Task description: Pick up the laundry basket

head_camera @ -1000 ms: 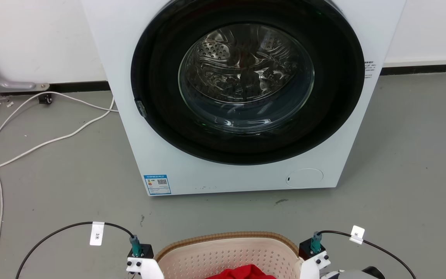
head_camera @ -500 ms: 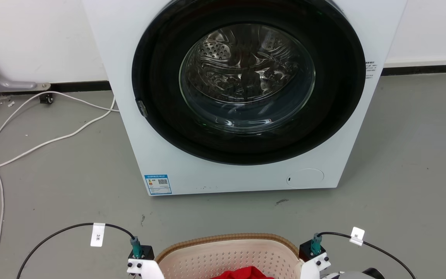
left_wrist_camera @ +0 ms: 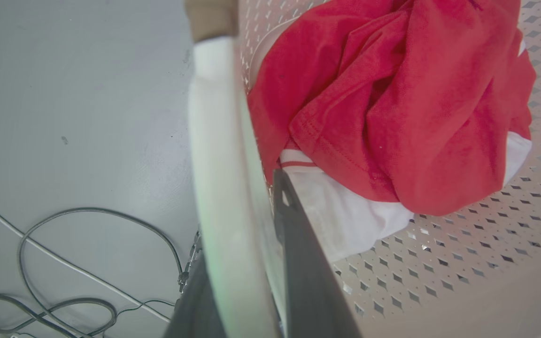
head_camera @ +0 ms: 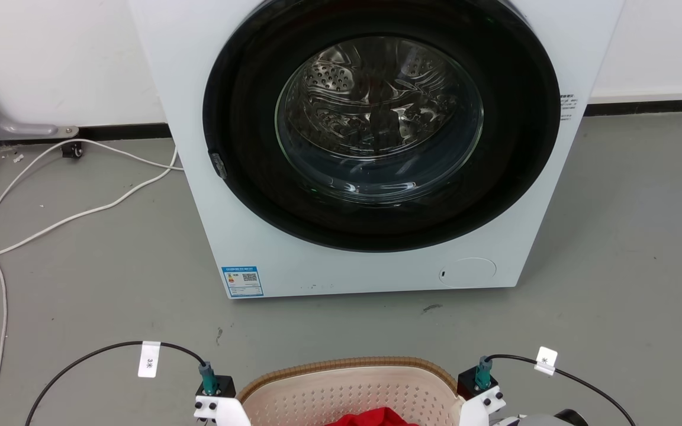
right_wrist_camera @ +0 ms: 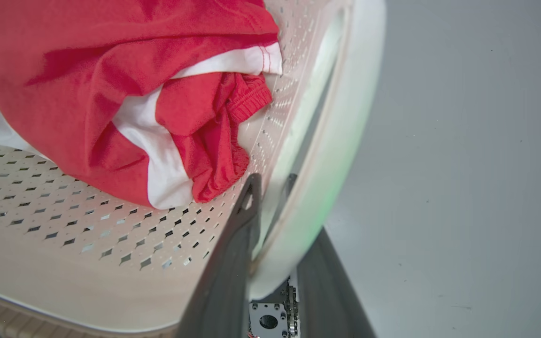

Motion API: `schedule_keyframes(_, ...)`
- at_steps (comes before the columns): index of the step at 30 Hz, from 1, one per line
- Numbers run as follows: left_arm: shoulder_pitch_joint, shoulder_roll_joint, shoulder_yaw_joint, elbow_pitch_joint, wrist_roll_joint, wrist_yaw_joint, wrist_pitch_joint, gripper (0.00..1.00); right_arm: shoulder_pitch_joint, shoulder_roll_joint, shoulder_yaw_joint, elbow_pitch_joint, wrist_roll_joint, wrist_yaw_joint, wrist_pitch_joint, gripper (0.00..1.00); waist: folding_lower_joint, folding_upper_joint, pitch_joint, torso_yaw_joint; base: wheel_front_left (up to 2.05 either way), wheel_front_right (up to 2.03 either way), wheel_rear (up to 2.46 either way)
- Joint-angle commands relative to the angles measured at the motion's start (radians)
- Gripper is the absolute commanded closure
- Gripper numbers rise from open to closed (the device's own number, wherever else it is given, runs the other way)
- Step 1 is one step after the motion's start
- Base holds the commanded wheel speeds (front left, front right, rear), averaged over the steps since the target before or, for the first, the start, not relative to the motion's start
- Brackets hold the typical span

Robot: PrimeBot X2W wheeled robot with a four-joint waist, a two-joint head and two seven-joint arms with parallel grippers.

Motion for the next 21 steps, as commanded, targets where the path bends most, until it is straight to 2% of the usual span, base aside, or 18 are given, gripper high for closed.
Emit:
schedule_keyframes(1,-0.012,-0.002,-0.006,-0.005,0.002,-0.012,-0.003,1.00,0.003,-0.003,0.005,0.000,-0.007,0.003,0.002,1.00,0.0000,-0.0001,0.000,0.000,0.00,0.00,0.00)
schedule_keyframes(21,-0.014,0.000,-0.027,-0.001,-0.025,-0.013,-0.010,1.00,0.006,0.003,0.005,0.004,0.000,0.003,0.000,1.00,0.0000,-0.0001,0.005,-0.006,0.00,0.00,0.00)
